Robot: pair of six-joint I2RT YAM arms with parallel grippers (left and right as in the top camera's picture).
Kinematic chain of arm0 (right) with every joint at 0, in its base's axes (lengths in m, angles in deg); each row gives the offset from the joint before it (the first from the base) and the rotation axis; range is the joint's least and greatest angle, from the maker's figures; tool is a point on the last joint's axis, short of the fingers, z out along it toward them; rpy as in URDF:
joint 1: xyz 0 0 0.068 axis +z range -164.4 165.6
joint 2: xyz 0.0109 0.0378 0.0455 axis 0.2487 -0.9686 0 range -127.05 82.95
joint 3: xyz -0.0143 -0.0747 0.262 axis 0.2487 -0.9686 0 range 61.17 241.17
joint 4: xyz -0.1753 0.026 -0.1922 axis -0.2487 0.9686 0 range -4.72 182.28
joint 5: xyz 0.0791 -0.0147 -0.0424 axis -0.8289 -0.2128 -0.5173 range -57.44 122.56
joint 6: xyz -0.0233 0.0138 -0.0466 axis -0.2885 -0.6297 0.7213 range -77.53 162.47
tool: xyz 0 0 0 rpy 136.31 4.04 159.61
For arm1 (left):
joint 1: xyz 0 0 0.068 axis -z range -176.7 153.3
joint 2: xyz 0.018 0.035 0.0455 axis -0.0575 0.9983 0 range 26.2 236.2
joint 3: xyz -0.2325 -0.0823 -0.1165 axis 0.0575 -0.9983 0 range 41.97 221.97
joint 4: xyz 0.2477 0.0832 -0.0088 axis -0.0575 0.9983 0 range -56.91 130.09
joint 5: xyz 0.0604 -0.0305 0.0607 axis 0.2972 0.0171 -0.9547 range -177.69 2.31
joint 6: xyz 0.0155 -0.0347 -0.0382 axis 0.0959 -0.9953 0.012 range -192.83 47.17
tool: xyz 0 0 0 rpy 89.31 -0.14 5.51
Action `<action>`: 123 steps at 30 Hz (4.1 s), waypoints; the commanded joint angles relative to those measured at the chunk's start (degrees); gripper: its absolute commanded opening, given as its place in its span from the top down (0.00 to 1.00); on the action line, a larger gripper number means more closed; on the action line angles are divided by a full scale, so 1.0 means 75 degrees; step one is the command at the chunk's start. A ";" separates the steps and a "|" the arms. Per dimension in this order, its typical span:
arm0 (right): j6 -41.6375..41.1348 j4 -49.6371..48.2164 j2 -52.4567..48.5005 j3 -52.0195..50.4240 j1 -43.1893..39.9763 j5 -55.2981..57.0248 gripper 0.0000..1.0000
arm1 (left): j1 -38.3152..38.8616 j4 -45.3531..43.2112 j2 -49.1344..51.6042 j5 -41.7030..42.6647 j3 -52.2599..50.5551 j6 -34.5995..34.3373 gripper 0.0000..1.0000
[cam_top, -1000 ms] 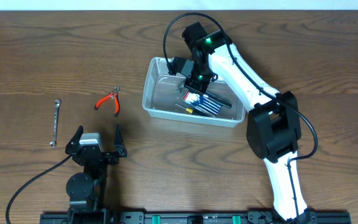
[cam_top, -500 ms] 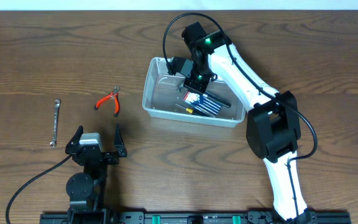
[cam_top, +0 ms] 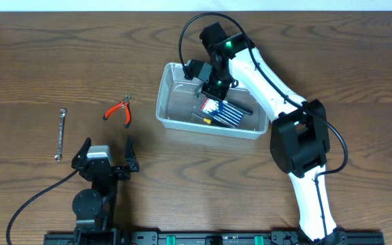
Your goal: Pack container
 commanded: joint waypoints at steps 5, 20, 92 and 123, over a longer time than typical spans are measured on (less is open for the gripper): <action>-0.0017 -0.0026 -0.0096 -0.0032 -0.0157 -0.0044 0.94 | -0.0026 0.0291 -0.0041 0.0050 -0.0114 -0.0044 0.02; -0.0020 -0.0055 -0.0099 -0.0038 -0.0163 -0.0044 0.94 | -0.0026 0.0291 -0.0041 0.0050 -0.0114 -0.0044 0.02; -0.1923 0.1644 -0.0297 0.4138 -0.0423 0.1067 0.01 | -0.0026 0.0291 -0.0041 0.0050 -0.0114 -0.0044 0.02; -0.5727 0.4100 -0.0061 0.6321 -0.5528 0.1413 0.01 | -0.0026 0.0291 -0.0041 0.0050 -0.0114 -0.0044 0.02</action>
